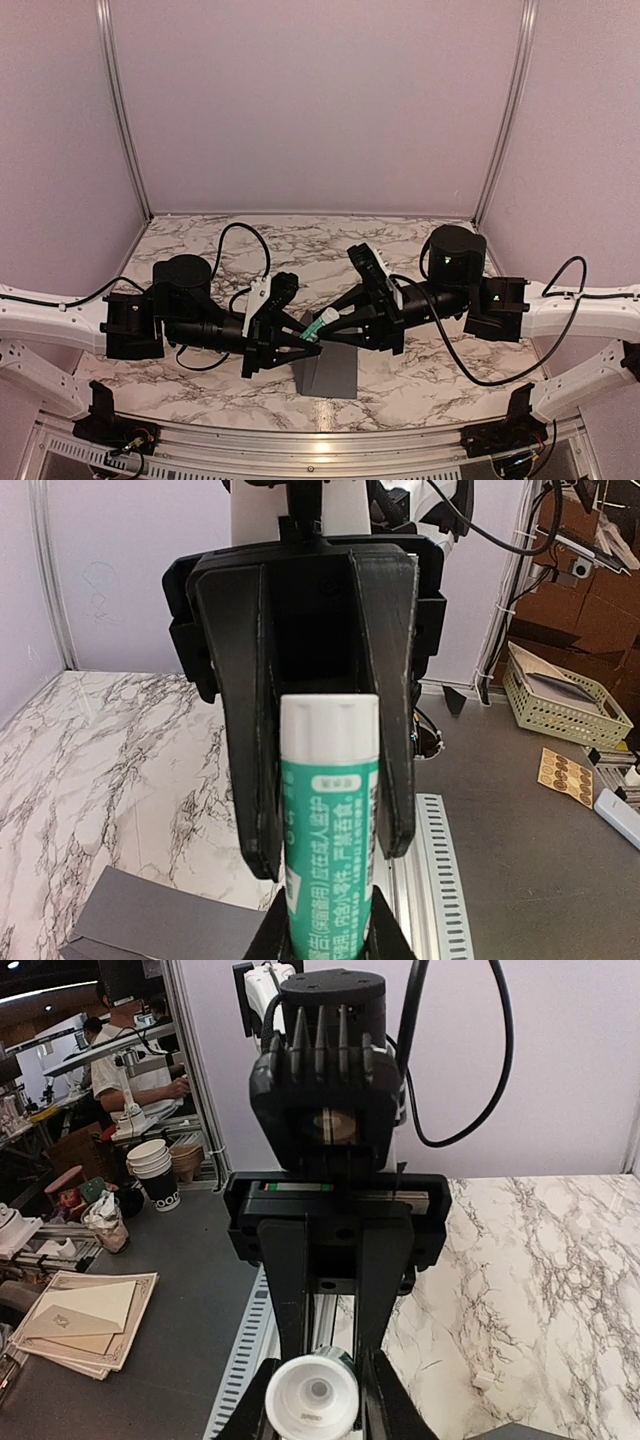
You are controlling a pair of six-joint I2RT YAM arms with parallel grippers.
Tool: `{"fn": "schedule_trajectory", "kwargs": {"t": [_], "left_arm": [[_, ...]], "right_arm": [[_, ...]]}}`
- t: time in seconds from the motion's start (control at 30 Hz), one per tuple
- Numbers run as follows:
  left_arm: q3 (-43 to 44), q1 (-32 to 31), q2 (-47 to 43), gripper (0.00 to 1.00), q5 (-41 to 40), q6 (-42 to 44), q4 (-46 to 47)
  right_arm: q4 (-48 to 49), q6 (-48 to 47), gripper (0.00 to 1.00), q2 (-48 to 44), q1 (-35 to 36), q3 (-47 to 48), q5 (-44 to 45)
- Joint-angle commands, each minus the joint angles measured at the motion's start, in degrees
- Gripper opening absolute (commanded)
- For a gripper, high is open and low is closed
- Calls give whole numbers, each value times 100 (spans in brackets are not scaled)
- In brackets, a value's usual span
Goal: Place the letter into the envelope and seal it
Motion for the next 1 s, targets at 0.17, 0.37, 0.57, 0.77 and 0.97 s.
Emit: {"fn": "schedule_trajectory", "kwargs": {"t": [0.17, 0.37, 0.57, 0.77, 0.97], "left_arm": [[160, -34, 91, 0, -246, 45, 314], [171, -34, 164, 0, -718, 41, 322], [309, -38, 337, 0, -1232, 40, 322], [480, -42, 567, 0, -1544, 54, 331], [539, -42, 624, 0, -1797, 37, 340]], "right_arm": [[-116, 294, 42, -178, 27, 87, 404], [-114, 808, 44, -305, 22, 76, 950], [-299, 1624, 44, -283, 24, 129, 1981], [-62, 2106, 40, -143, 49, 133, 2126], [111, 2169, 26, 91, 88, 192, 2083]]}}
